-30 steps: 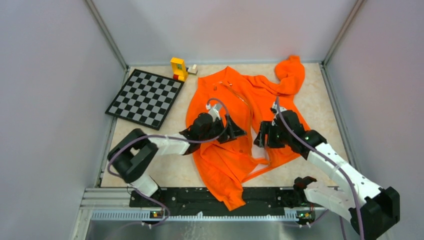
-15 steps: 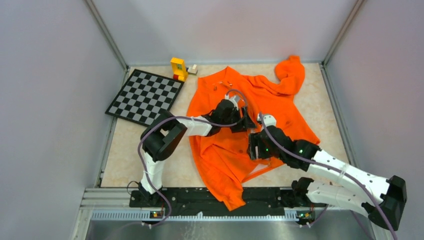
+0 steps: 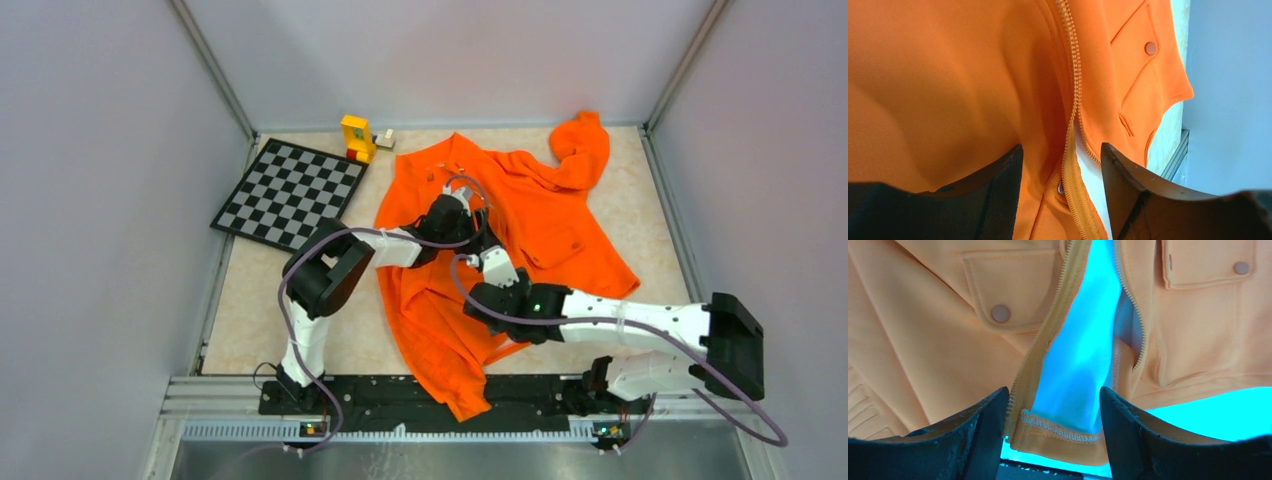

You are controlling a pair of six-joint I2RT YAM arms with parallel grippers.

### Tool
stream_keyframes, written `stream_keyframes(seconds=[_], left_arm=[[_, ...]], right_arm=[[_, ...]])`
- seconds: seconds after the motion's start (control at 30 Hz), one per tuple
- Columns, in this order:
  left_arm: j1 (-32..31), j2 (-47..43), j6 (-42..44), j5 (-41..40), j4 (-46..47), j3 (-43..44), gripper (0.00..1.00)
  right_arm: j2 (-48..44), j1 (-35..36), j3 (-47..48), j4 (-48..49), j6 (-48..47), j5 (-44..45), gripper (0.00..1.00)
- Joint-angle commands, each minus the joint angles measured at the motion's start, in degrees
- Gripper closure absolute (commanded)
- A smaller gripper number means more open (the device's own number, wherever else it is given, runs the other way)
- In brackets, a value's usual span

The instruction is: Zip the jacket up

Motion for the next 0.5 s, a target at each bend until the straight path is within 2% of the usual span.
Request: stream_keyframes(seconds=[0.0,0.1,0.13,0.2,0.3,0.37,0.47], left_arm=[[0.8,1.9,-0.5,2.3,4.3,1.2,0.41],[0.8,3.2,-0.5,2.3,5.3,2.2,0.48],[0.9,3.5,-0.3,2.3,5.3,2.6,0.51],[0.9,4.0,0.7,1.9,4.9,3.6,0.57],[1.0,4.5,2.2,0.8,4.3,4.2,0.64],[1.2,4.0,3.2,-0.5,3.9,4.2,0.72],[2.4,1.6,5.1,-1.5,2.9,3.5,0.81]], right_arm=[[5.5,3.9,5.1,-7.3,4.8,10.0,0.36],[9.9,4.2,7.2,-11.7,8.6,13.2,0.44],[10.3,4.2,7.4,-12.0,9.2,13.5,0.53],[9.2,4.2,7.3,-12.3,10.5,13.7,0.80],[4.0,4.1,5.3,-8.3,8.6,11.1,1.00],[-0.7,3.5,3.4,-5.4,7.9,8.3,1.00],[-8.7,-0.2,-0.9,0.5,5.9,-0.3,1.00]])
